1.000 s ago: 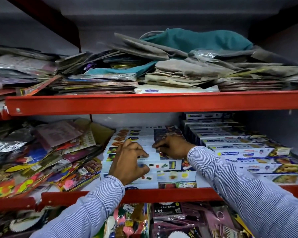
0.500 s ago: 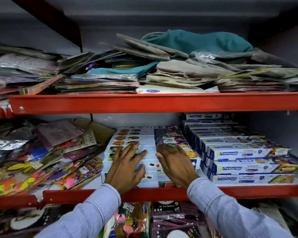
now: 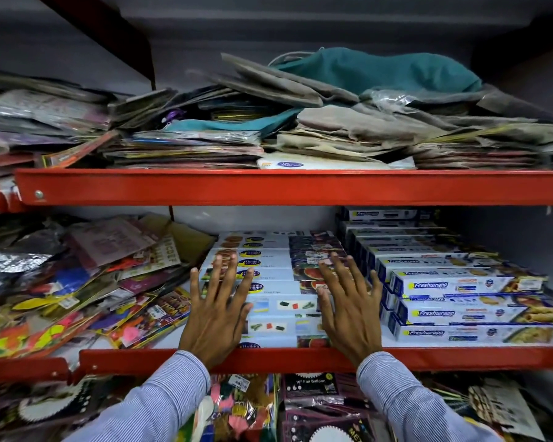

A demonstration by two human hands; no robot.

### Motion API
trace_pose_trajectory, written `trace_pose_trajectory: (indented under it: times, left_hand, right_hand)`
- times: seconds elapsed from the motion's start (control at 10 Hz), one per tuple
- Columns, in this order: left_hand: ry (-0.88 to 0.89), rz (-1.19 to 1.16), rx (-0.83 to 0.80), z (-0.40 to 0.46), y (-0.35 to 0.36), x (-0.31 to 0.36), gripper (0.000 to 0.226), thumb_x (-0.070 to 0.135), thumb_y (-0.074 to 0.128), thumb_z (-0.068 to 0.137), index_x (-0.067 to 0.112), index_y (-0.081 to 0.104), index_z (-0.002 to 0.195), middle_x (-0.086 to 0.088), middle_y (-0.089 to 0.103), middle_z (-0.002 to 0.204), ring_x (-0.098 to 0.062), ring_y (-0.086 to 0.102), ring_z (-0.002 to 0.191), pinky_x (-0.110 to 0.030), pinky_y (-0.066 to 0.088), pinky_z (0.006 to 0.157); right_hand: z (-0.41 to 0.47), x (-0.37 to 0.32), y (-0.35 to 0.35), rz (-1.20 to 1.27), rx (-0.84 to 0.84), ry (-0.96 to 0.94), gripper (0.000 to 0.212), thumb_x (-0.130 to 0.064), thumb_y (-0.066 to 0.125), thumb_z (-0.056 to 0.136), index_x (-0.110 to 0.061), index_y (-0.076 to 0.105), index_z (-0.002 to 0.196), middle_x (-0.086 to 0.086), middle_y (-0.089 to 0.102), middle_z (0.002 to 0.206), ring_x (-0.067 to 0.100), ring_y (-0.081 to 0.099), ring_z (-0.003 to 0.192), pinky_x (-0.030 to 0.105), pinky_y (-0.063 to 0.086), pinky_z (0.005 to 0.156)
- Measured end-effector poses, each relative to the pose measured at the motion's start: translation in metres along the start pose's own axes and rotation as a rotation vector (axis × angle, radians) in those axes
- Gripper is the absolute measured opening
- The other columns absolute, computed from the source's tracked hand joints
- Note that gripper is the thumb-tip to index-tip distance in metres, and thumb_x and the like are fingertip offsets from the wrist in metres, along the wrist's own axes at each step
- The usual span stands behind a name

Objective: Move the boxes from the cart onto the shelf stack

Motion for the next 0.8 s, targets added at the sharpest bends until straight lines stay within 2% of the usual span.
trace_pose_trajectory:
  times: [0.1,0.2,0.3,0.4,0.5,0.7,0.8]
  left_hand:
    - [-0.001,-0.003,-0.008,0.0,0.001,-0.003,0.057,0.042,0.023,0.101,0.019,0.027,0.154,-0.018,0.02,0.162,-0.039,0.009,0.15,-0.072,0.008,0.113]
    - [0.0,-0.002,0.006,-0.001,-0.001,-0.003,0.057,0.041,0.025,0.101,0.017,0.029,0.153,-0.018,0.019,0.162,-0.039,0.008,0.15,-0.073,0.009,0.112]
    - [-0.002,0.019,0.034,0.0,-0.005,0.002,0.06,0.041,0.029,0.1,0.013,0.027,0.153,-0.02,0.017,0.162,-0.041,0.005,0.15,-0.074,0.006,0.112]
    - [-0.002,0.036,0.032,0.001,-0.002,0.006,0.064,0.044,0.029,0.1,0.01,0.023,0.154,-0.022,0.013,0.162,-0.042,0.003,0.15,-0.075,0.005,0.112]
    - [-0.015,0.038,0.011,0.002,0.003,0.007,0.065,0.044,0.031,0.1,0.009,0.022,0.154,-0.022,0.013,0.162,-0.043,0.004,0.15,-0.076,0.006,0.111]
    - [-0.023,0.028,-0.021,0.0,-0.004,0.008,0.066,0.047,0.029,0.101,0.007,0.022,0.154,-0.021,0.013,0.162,-0.042,0.005,0.15,-0.077,0.011,0.109]
    - [-0.016,-0.023,0.117,-0.001,-0.027,0.014,0.069,0.048,0.029,0.1,0.005,0.024,0.153,-0.021,0.013,0.162,-0.042,0.008,0.15,-0.077,0.011,0.109]
  right_hand:
    - [0.0,-0.003,0.001,0.009,-0.006,-0.01,0.045,-0.044,0.03,0.097,-0.034,0.045,0.138,-0.006,0.043,0.152,0.02,0.034,0.143,0.056,0.023,0.113]
    - [-0.001,-0.003,0.001,0.002,0.012,-0.012,0.046,-0.044,0.03,0.098,-0.034,0.042,0.14,-0.005,0.041,0.154,0.021,0.032,0.145,0.057,0.02,0.115]
    - [-0.003,-0.012,0.002,-0.027,0.033,-0.066,0.056,-0.042,0.034,0.098,-0.027,0.025,0.151,0.0,0.018,0.163,0.022,0.011,0.152,0.061,0.009,0.119]
    - [-0.009,-0.033,0.011,-0.044,0.026,-0.198,0.065,-0.04,0.036,0.098,-0.02,0.011,0.154,0.003,0.006,0.165,0.023,0.001,0.153,0.06,0.005,0.12]
    - [-0.013,-0.042,0.023,-0.082,0.015,-0.214,0.064,-0.038,0.033,0.099,-0.016,0.009,0.154,0.002,0.007,0.165,0.02,0.001,0.152,0.055,0.006,0.121]
    - [-0.017,-0.047,0.021,-0.093,0.006,-0.177,0.062,-0.037,0.03,0.099,-0.015,0.011,0.154,0.003,0.007,0.165,0.023,0.009,0.152,0.055,0.009,0.12]
    - [-0.016,-0.054,0.002,-0.027,0.064,-0.158,0.065,-0.038,0.033,0.099,-0.014,0.009,0.154,0.004,0.003,0.165,0.023,0.005,0.152,0.058,0.011,0.119]
Point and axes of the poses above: each hand's wrist, its own z-axis towards the middle knuckle, its own y-axis out of the palm, x = y × z, the point moved 6 cm from there along z, towards the middle knuckle
